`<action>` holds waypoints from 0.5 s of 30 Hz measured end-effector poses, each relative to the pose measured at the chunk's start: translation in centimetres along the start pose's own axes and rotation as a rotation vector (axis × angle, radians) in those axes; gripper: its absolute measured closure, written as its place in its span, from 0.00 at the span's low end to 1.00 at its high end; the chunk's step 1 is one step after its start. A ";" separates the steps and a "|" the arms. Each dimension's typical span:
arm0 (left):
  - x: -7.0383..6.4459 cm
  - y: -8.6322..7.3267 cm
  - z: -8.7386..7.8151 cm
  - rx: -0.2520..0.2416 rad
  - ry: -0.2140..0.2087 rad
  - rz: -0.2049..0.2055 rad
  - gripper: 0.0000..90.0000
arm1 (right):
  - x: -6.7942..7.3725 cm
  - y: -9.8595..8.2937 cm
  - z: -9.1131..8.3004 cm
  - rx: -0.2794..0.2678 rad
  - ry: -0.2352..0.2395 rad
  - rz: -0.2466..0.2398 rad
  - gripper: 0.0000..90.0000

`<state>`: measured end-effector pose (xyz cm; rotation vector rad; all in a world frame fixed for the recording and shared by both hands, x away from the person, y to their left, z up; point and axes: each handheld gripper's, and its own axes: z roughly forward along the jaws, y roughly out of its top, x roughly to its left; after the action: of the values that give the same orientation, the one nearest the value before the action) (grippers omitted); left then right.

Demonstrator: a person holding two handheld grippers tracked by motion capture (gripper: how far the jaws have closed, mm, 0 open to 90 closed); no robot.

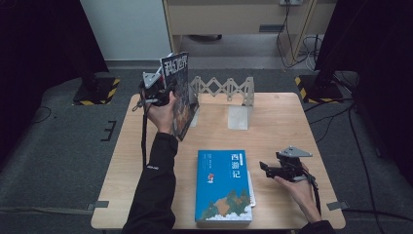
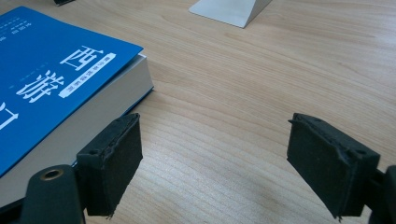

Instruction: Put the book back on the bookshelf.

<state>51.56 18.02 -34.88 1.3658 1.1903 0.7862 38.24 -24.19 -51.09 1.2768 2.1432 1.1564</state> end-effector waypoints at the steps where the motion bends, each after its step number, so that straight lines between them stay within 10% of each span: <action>1: 0.1 -0.1 0.3 -0.002 -0.001 -0.010 0.92 | 0.0 0.0 0.0 0.001 -0.002 -0.001 0.20; 15: 0.5 -1.4 2.6 -0.023 0.024 -0.041 0.92 | 0.0 0.0 -0.2 -0.003 -0.006 -0.009 0.20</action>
<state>53.86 17.54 -36.76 1.3128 1.2208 0.7869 38.09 -24.25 -51.03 1.2656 2.1400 1.1508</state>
